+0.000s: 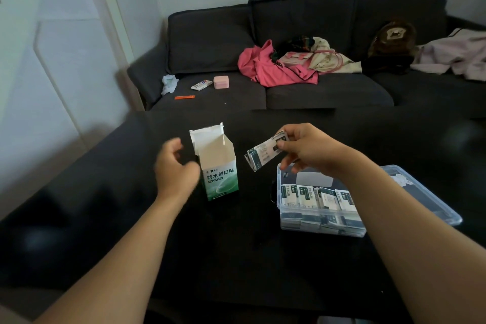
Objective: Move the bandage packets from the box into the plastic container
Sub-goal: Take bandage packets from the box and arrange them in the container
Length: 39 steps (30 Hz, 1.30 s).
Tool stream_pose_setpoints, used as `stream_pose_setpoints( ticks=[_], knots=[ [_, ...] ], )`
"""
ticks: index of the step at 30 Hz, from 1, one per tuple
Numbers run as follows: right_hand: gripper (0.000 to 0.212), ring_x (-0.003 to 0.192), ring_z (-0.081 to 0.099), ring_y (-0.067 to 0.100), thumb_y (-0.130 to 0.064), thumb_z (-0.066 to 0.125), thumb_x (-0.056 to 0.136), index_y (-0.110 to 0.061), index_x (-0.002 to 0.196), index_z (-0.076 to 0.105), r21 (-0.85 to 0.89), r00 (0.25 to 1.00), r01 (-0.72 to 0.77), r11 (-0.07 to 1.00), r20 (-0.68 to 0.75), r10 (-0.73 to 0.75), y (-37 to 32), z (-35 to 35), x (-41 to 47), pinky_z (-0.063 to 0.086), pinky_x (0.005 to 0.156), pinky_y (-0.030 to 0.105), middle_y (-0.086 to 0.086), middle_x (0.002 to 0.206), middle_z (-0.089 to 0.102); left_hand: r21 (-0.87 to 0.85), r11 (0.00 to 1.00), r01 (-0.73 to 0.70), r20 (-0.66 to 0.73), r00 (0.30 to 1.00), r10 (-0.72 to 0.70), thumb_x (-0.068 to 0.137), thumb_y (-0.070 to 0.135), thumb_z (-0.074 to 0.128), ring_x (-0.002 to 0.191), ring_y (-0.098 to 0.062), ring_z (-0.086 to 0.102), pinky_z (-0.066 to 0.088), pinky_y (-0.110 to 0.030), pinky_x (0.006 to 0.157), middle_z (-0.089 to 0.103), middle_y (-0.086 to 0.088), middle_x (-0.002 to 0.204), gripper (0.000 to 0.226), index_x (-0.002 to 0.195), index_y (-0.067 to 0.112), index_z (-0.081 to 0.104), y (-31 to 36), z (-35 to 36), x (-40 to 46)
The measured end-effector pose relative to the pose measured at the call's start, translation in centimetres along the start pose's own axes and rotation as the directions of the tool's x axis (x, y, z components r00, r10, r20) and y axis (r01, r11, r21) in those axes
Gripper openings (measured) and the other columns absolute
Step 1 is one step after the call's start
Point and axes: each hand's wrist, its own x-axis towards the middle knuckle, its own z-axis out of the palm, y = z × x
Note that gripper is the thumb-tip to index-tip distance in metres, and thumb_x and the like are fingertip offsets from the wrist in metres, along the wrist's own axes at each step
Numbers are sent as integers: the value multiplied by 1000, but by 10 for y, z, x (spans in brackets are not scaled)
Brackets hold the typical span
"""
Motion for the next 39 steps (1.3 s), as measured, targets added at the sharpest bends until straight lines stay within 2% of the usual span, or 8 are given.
stream_pose_setpoints(
  ticks=[2, 4, 7, 10, 24, 29, 32, 39],
  knots=[
    [13, 69, 70, 16, -10, 48, 105, -7, 104, 61, -9, 998, 15, 1000, 55, -14, -2, -4, -2, 54, 54, 22, 17, 104, 72, -179, 951, -252, -263, 944, 201, 74, 5, 58, 104, -17, 63, 50, -23, 81, 66, -7, 115, 42, 115, 14, 63, 27, -6, -8],
    [14, 69, 68, 15, -9, 48, 105, -7, 103, 61, -24, 989, 60, 998, 140, -56, -6, -5, -4, 53, 55, 22, 17, 104, 73, -337, 879, -337, -173, 940, 294, 79, 21, 58, 94, -11, 63, 52, -25, 80, 68, -3, 106, 29, 107, 17, 65, 57, -1, -26],
    [14, 72, 66, 14, -9, 49, 104, -8, 101, 63, -136, 976, 141, 981, 186, -115, -14, -3, -7, 52, 57, 23, 12, 99, 74, -319, 946, -51, 314, 936, 157, 98, 58, 41, 99, -12, 67, 53, -30, 79, 70, 5, 107, 46, 115, 22, 65, 88, 20, -62],
    [13, 70, 65, 10, -9, 53, 102, -10, 99, 66, -278, 978, 187, 942, 140, -153, -23, -4, -11, 50, 58, 22, 6, 89, 74, -259, 892, 370, 653, 748, -120, 103, 63, 24, 81, -21, 74, 60, -34, 61, 77, -10, 100, 66, 118, 13, 65, 102, 33, -79],
    [39, 102, 67, 9, -4, 57, 97, -19, 133, 60, -366, 962, 106, 925, -197, -189, 4, -20, -26, 58, 75, 22, -1, 120, 66, -192, 583, 789, 781, 483, -396, 106, 31, 42, 57, -18, 61, 44, -22, 37, 69, -12, 72, 37, 106, 7, 69, 126, 75, -95],
    [43, 100, 67, 10, -2, 62, 93, -19, 133, 62, -440, 957, 125, 889, -182, -224, 4, -34, -35, 59, 83, 28, -2, 117, 67, -162, 740, 652, 724, 589, -360, 103, 26, 39, 67, -19, 64, 45, -27, 47, 74, -11, 82, 36, 103, 12, 72, 131, 93, -100],
    [45, 85, 69, 9, 3, 58, 93, -24, 128, 64, -430, 965, 123, 894, -159, -209, 4, -44, -38, 58, 67, 22, -5, 110, 65, -124, 834, 537, 698, 645, -311, 105, 28, 37, 73, -19, 62, 45, -28, 55, 72, -9, 83, 37, 98, 15, 70, 136, 101, -106],
    [29, 73, 75, 14, -1, 53, 99, -23, 110, 68, -358, 965, 114, 927, -181, -189, 10, -60, -51, 62, 63, 27, 1, 98, 70, -141, 957, 253, 612, 782, -116, 111, 39, 22, 63, -11, 58, 42, -21, 44, 67, -6, 92, 43, 127, 18, 57, 136, 127, -116]
  ],
)
